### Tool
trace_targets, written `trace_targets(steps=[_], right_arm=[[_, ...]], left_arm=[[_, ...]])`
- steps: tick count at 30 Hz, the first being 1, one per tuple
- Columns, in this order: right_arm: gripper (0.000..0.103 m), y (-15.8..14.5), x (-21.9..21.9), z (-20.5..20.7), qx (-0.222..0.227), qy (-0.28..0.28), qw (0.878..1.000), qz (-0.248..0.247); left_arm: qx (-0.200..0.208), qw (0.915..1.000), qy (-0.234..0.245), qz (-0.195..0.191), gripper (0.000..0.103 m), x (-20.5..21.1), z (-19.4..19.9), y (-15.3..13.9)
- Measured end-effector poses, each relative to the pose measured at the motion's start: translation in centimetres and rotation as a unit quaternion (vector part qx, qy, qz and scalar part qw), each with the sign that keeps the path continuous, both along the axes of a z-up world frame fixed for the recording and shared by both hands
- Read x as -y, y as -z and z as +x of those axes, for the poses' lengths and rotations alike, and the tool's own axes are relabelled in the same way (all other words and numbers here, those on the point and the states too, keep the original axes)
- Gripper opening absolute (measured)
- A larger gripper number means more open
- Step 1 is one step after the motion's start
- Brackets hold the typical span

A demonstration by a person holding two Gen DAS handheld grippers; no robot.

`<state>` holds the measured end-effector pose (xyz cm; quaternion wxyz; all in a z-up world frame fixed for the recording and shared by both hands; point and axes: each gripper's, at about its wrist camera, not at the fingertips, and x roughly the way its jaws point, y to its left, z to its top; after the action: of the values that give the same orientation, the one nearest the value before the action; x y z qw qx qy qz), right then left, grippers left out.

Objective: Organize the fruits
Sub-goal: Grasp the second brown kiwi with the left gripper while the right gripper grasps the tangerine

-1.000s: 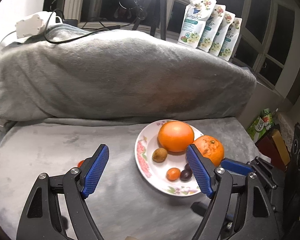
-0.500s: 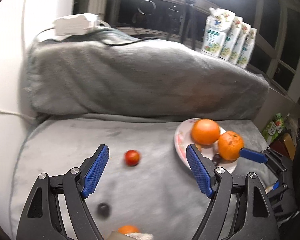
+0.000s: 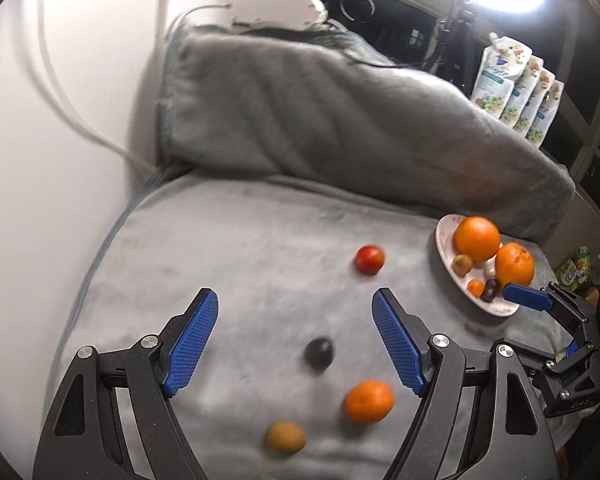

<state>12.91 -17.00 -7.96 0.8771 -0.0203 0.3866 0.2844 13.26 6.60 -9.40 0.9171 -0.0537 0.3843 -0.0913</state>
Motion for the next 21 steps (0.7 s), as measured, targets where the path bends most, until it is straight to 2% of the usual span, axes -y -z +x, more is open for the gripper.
trace_targets(steps=[4,6,10,14,16,18,21], right_arm=[[0.090,0.5,-1.8,-0.3,-0.007,-0.026,1.000,-0.006],[0.090,0.8,-2.5,-0.3,-0.013,-0.036,0.999,-0.006],[0.089,1.4,-4.0,-0.2,-0.025,-0.054,0.998,-0.005],[0.081,2.2,-5.3,-0.2,-0.040,-0.075,0.996,-0.003],[0.080,2.7,-5.8,-0.2,-0.047,-0.082,0.996,-0.003],[0.078,3.1,-6.5,-0.2,-0.053,-0.091,0.994,-0.003],[0.074,3.7,-7.4,-0.3,-0.059,-0.103,0.993,-0.008]], left_arm=[[-0.012,0.9999,-0.005,-0.009,0.078,-1.0,-1.3,0.8],[-0.018,0.9997,-0.008,-0.016,0.072,-1.4,-1.9,1.1],[-0.033,0.9987,-0.013,-0.036,0.067,-2.3,-3.5,2.0],[-0.050,0.9970,-0.010,-0.057,0.055,-2.7,-4.8,2.9],[-0.060,0.9961,-0.004,-0.064,0.053,-2.5,-5.3,3.4],[-0.067,0.9955,0.001,-0.067,0.046,-2.2,-5.6,3.8],[-0.075,0.9950,0.006,-0.065,0.044,-1.8,-5.8,4.3]])
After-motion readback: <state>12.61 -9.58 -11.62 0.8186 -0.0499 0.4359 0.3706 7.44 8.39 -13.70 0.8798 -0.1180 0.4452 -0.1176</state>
